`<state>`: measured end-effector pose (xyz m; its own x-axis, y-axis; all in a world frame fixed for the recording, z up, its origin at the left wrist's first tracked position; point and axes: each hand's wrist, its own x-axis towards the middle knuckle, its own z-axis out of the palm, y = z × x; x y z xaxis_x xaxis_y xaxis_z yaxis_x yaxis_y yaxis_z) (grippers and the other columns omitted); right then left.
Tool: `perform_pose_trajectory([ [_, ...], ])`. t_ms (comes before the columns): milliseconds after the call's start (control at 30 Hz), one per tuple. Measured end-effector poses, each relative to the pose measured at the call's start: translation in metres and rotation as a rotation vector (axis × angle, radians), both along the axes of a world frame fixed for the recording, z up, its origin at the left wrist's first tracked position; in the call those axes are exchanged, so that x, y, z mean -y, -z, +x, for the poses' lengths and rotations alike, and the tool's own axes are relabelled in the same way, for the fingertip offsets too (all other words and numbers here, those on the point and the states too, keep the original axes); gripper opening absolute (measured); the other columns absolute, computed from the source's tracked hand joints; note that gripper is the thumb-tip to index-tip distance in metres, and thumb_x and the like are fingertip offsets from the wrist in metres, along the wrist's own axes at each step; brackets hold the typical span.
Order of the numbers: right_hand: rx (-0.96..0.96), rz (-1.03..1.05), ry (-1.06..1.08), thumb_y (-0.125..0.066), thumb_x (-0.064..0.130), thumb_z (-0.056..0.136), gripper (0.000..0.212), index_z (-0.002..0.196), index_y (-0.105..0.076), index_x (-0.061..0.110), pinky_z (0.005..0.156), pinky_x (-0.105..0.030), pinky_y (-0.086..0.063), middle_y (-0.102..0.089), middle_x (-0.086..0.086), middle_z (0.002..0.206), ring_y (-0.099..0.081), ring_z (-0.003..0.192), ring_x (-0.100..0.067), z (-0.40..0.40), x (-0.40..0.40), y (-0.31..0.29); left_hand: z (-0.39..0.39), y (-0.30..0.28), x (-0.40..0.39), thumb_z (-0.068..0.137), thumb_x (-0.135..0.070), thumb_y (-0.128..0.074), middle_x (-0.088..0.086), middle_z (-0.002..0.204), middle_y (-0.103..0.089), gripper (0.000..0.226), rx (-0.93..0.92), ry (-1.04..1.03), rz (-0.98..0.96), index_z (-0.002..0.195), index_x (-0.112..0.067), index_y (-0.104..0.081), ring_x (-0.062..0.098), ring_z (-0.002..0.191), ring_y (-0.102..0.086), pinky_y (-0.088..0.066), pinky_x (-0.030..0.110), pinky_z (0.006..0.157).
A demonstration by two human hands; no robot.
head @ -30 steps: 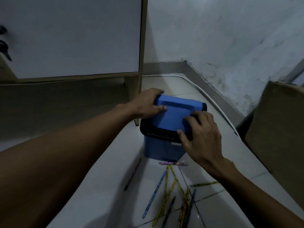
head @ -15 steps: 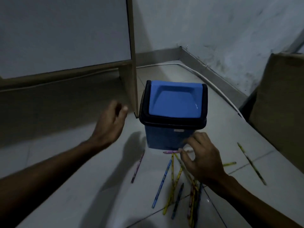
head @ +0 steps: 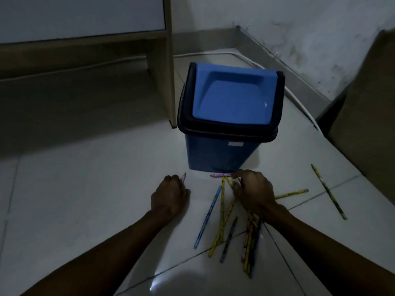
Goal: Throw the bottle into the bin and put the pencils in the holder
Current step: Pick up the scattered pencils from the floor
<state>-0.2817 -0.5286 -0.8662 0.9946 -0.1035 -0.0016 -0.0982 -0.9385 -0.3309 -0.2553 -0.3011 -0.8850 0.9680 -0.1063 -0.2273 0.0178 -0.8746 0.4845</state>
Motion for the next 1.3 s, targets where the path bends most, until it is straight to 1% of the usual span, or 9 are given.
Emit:
perform_pose_trajectory([
  [233, 0.010, -0.146, -0.127, -0.045, 0.024, 0.093, 0.028, 0.114, -0.064, 0.022, 0.070, -0.033, -0.042, -0.069, -0.008, 0.106, -0.062, 0.096, -0.031, 0.021, -0.019, 0.017, 0.000, 0.005, -0.001, 0.096, -0.024, -0.044, 0.015, 0.118, -0.059, 0.030, -0.098, -0.018, 0.075, 0.116, -0.006, -0.056, 0.032, 0.106, -0.059, -0.049, 0.039, 0.083],
  [333, -0.011, -0.273, -0.131, -0.046, 0.023, 0.093, 0.023, 0.100, -0.067, 0.019, 0.067, -0.033, -0.040, -0.070, -0.007, 0.099, -0.065, 0.090, -0.030, 0.027, -0.025, 0.028, -0.008, 0.000, -0.002, 0.098, -0.026, -0.042, 0.017, 0.112, -0.061, 0.026, -0.107, -0.025, -0.003, 0.109, -0.004, -0.049, 0.032, 0.096, -0.061, -0.044, 0.034, 0.072],
  [500, -0.039, -0.408, -0.148, -0.068, 0.017, 0.080, 0.003, 0.078, -0.068, 0.014, 0.055, -0.029, -0.036, -0.068, -0.008, 0.073, -0.066, 0.065, -0.030, 0.033, -0.030, 0.030, -0.016, -0.005, -0.009, 0.100, -0.016, -0.040, 0.019, 0.098, -0.063, 0.009, -0.115, -0.050, -0.275, 0.096, -0.008, -0.042, 0.015, 0.066, -0.049, -0.034, 0.019, 0.052],
  [600, 0.070, -0.451, -0.159, -0.067, 0.028, 0.076, 0.019, 0.060, -0.066, 0.017, 0.041, -0.023, -0.039, -0.059, -0.004, 0.048, -0.057, 0.039, -0.026, 0.032, -0.030, 0.029, -0.018, -0.006, -0.011, 0.099, -0.012, -0.040, 0.009, 0.085, -0.058, 0.011, -0.072, -0.084, -0.341, 0.103, -0.004, -0.047, 0.005, 0.061, -0.046, -0.036, 0.011, 0.047],
  [733, 0.261, -0.281, -0.237, -0.070, 0.017, 0.078, 0.012, 0.070, -0.064, 0.010, 0.047, -0.028, -0.042, -0.062, -0.011, 0.065, -0.059, 0.056, -0.030, 0.019, -0.025, 0.018, -0.018, -0.004, -0.005, 0.096, -0.019, -0.046, 0.003, 0.075, -0.061, 0.015, -0.087, -0.104, -0.385, 0.103, -0.007, -0.053, 0.014, 0.063, -0.054, -0.035, 0.013, 0.048],
  [833, 0.320, -0.121, -0.164, -0.058, 0.013, 0.085, 0.007, 0.080, -0.059, 0.008, 0.054, -0.033, -0.040, -0.058, -0.013, 0.076, -0.054, 0.069, -0.030, 0.001, -0.011, 0.005, -0.018, -0.003, 0.008, 0.091, -0.027, -0.055, 0.010, 0.083, -0.069, 0.019, -0.120, -0.070, -0.359, 0.093, -0.009, -0.060, 0.026, 0.075, -0.063, -0.043, 0.027, 0.060],
  [1000, 0.138, 0.285, 0.083, -0.045, 0.013, 0.096, 0.011, 0.086, -0.045, 0.009, 0.046, -0.034, -0.036, -0.057, -0.005, 0.062, -0.053, 0.052, -0.021, -0.028, 0.019, 0.001, -0.019, 0.001, 0.033, 0.088, -0.022, -0.056, 0.013, 0.091, -0.071, 0.017, -0.127, 0.002, -0.315, 0.091, -0.007, -0.065, 0.028, 0.084, -0.064, -0.047, 0.031, 0.070],
  [1167, -0.040, 0.254, 0.253, -0.061, 0.028, 0.086, 0.026, 0.064, -0.055, 0.014, 0.052, -0.026, -0.035, -0.054, 0.003, 0.058, -0.059, 0.061, -0.022, -0.028, 0.020, 0.007, -0.021, 0.008, 0.049, 0.088, -0.018, -0.058, 0.015, 0.089, -0.072, 0.018, -0.120, 0.010, -0.316, 0.090, -0.003, -0.067, 0.028, 0.085, -0.065, -0.046, 0.029, 0.068],
  [1300, -0.109, 0.276, 0.298, -0.063, 0.033, 0.082, 0.025, 0.067, -0.057, 0.015, 0.060, -0.026, -0.039, -0.061, -0.009, 0.074, -0.065, 0.079, -0.031, -0.010, 0.007, 0.016, -0.022, 0.010, 0.046, 0.090, -0.017, -0.056, 0.012, 0.084, -0.071, 0.018, -0.133, -0.104, -0.383, 0.088, -0.005, -0.069, 0.026, 0.079, -0.063, -0.046, 0.030, 0.068],
])
